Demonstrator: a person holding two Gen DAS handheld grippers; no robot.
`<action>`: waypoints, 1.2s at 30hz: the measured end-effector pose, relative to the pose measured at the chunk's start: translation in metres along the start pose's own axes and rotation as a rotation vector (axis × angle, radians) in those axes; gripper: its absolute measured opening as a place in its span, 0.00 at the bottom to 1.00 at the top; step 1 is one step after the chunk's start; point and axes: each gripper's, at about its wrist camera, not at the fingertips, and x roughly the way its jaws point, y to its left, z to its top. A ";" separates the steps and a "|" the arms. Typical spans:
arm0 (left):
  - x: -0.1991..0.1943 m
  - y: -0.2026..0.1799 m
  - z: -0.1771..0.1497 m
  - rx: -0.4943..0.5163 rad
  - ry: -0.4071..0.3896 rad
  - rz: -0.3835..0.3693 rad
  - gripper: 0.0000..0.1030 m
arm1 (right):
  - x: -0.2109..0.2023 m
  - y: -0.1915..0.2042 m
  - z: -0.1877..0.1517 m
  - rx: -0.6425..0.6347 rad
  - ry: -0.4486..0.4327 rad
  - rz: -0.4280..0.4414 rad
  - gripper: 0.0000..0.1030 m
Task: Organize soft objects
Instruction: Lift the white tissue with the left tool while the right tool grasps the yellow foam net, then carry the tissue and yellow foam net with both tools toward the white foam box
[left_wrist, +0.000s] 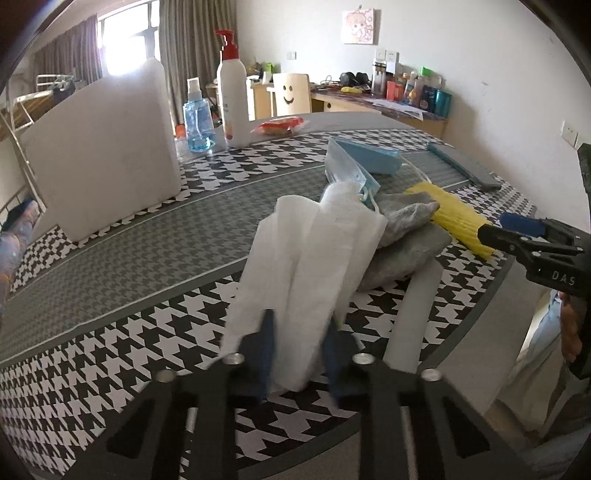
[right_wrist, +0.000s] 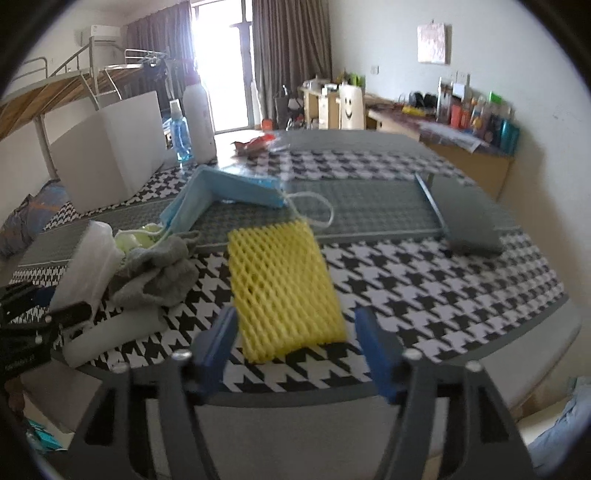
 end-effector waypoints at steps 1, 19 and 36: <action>-0.001 -0.001 0.000 0.003 0.001 -0.001 0.12 | -0.003 0.000 0.000 -0.006 -0.008 0.004 0.70; -0.040 0.013 0.004 -0.034 -0.099 -0.037 0.10 | 0.019 0.011 0.009 -0.066 0.021 -0.015 0.52; -0.063 0.023 0.018 -0.067 -0.156 -0.050 0.10 | -0.011 0.007 0.017 -0.047 -0.023 -0.002 0.20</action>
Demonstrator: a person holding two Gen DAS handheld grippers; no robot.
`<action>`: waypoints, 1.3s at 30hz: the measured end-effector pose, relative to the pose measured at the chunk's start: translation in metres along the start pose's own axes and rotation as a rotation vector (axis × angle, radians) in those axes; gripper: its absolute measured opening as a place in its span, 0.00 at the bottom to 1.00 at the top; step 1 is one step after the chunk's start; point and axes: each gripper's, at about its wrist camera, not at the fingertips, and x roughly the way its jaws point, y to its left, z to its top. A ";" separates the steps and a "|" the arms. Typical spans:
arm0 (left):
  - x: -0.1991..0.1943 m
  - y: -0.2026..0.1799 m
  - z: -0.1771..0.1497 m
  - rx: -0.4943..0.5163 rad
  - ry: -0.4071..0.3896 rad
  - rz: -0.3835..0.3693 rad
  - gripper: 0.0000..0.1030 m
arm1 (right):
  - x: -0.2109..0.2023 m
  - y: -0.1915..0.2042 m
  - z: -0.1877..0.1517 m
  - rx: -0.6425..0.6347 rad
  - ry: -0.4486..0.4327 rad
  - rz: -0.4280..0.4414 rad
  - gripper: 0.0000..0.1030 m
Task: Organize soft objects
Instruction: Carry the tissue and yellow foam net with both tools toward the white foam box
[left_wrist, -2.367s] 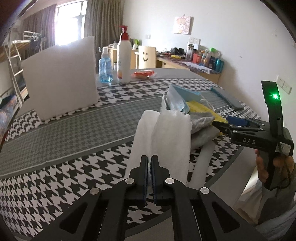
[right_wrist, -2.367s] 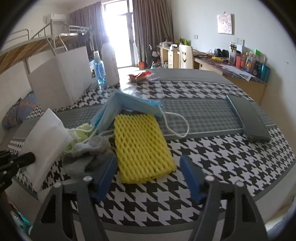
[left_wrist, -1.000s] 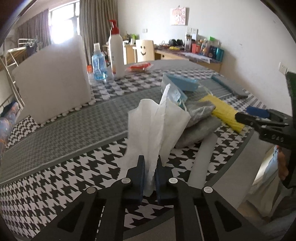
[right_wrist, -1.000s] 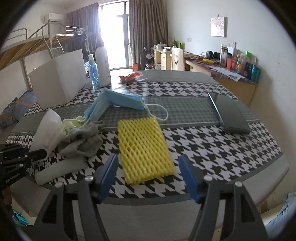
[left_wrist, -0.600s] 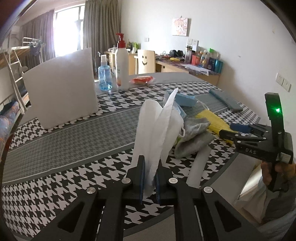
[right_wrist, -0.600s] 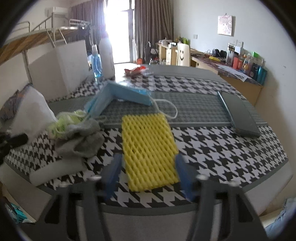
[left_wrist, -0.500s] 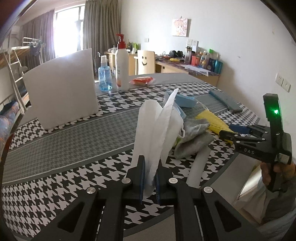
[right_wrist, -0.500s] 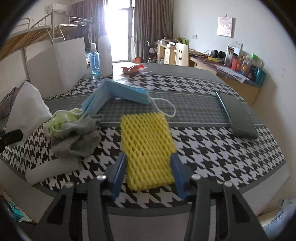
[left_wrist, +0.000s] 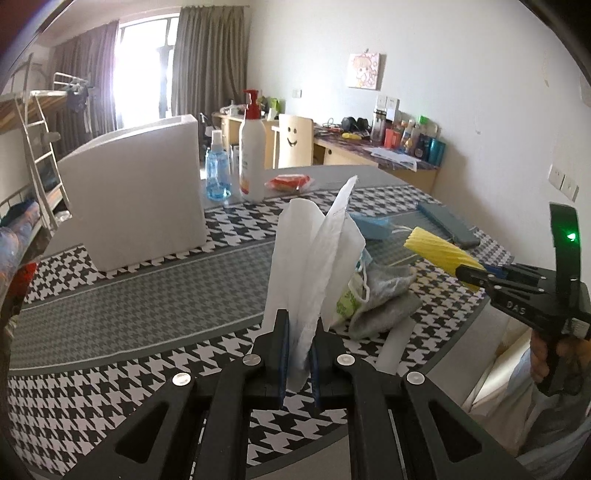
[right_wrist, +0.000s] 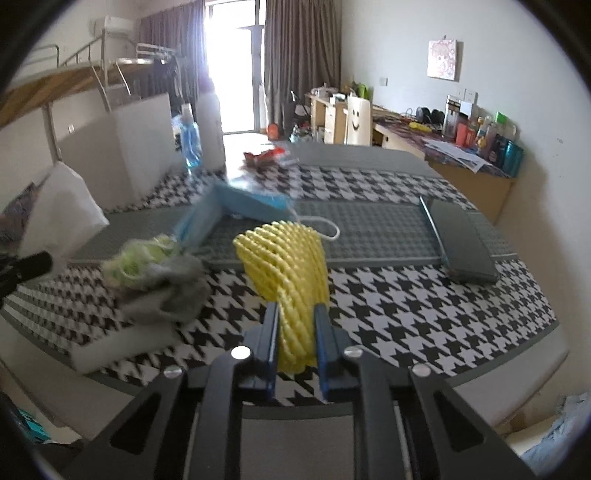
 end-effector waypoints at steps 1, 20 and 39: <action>-0.002 0.000 0.001 0.000 -0.006 0.000 0.10 | -0.003 0.001 0.002 0.004 -0.008 0.007 0.20; -0.022 -0.003 0.028 0.000 -0.096 0.024 0.10 | -0.046 0.008 0.027 0.028 -0.126 0.094 0.20; -0.025 0.007 0.052 -0.003 -0.149 0.054 0.10 | -0.051 0.020 0.061 0.017 -0.215 0.155 0.20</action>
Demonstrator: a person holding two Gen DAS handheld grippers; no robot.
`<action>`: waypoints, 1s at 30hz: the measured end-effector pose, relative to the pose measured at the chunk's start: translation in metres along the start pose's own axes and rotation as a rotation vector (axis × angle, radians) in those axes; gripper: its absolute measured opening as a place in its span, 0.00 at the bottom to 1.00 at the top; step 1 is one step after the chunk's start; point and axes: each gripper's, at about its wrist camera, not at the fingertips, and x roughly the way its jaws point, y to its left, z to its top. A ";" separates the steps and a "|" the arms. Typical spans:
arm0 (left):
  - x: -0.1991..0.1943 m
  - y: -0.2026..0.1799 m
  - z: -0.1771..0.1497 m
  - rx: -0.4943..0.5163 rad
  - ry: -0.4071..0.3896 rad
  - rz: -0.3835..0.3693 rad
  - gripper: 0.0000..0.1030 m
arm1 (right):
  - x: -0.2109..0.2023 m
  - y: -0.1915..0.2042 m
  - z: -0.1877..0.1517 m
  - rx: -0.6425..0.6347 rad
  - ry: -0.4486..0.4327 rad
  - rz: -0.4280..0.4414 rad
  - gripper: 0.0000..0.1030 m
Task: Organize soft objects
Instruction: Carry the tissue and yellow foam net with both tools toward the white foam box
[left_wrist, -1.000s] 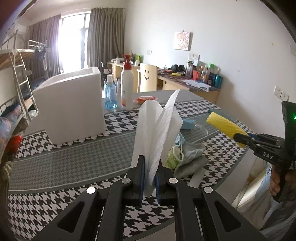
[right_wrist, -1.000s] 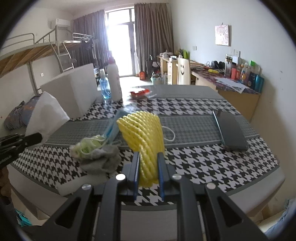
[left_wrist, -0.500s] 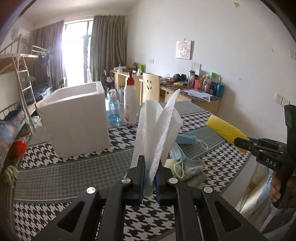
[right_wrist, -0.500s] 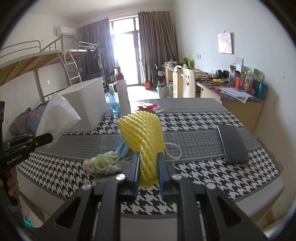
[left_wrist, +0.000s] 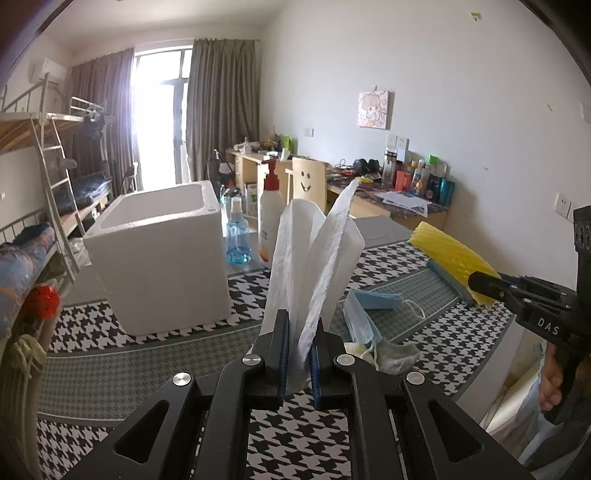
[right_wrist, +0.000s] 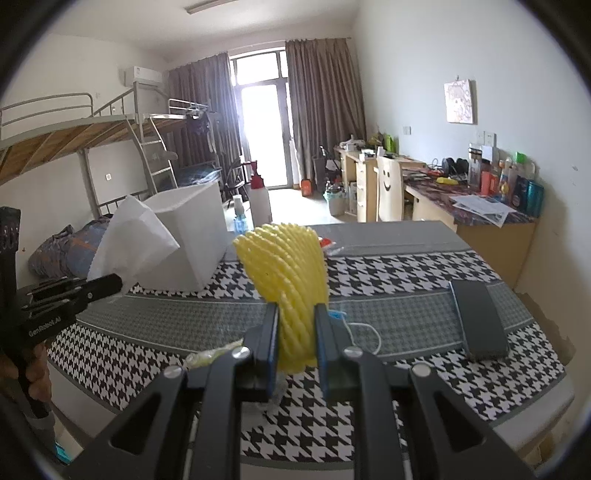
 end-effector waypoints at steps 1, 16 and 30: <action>0.000 0.000 0.001 0.000 -0.004 0.001 0.10 | 0.001 0.000 0.001 0.000 -0.003 0.003 0.20; 0.000 0.015 0.030 -0.020 -0.056 0.042 0.10 | 0.011 0.015 0.024 -0.025 -0.036 0.044 0.21; 0.004 0.028 0.051 -0.024 -0.093 0.074 0.10 | 0.024 0.030 0.051 -0.044 -0.065 0.080 0.20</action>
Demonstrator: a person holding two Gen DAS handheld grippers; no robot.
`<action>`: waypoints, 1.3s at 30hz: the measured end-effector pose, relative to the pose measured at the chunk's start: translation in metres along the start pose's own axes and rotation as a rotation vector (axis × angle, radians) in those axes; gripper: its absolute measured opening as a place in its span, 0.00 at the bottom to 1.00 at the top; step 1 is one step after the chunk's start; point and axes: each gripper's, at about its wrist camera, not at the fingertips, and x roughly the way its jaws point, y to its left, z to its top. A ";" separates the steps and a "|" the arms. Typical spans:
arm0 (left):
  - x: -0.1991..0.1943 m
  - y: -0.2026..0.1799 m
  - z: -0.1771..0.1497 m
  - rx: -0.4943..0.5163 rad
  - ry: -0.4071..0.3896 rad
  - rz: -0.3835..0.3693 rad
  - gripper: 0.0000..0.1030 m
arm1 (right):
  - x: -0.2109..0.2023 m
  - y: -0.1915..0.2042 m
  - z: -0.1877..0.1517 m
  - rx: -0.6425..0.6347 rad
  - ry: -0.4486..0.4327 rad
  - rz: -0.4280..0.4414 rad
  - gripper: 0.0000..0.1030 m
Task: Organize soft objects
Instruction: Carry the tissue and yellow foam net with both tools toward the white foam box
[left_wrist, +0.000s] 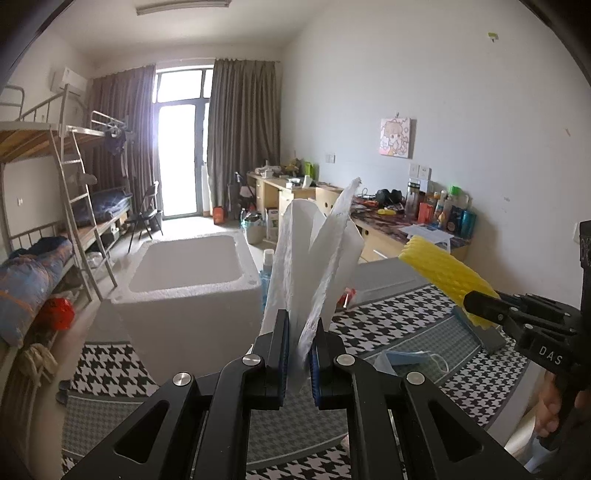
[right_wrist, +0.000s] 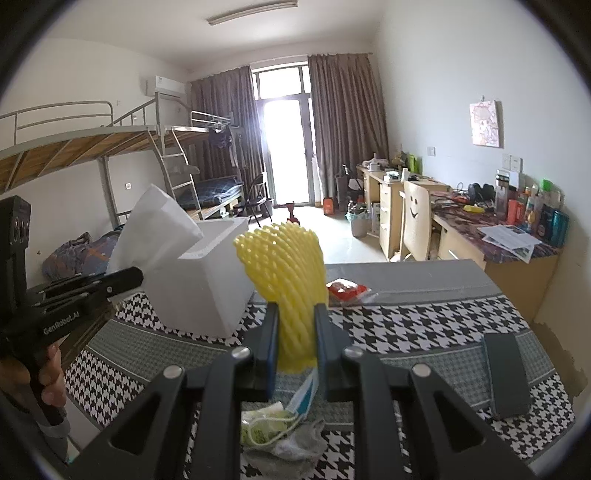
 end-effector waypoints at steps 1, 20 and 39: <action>0.001 0.000 0.001 0.002 0.001 0.000 0.10 | 0.001 0.001 0.002 0.000 0.002 0.004 0.20; 0.012 0.014 0.025 0.000 -0.036 0.041 0.10 | 0.023 0.015 0.032 -0.016 -0.005 0.020 0.21; 0.028 0.040 0.049 -0.022 -0.053 0.110 0.10 | 0.048 0.039 0.061 -0.072 -0.001 0.039 0.21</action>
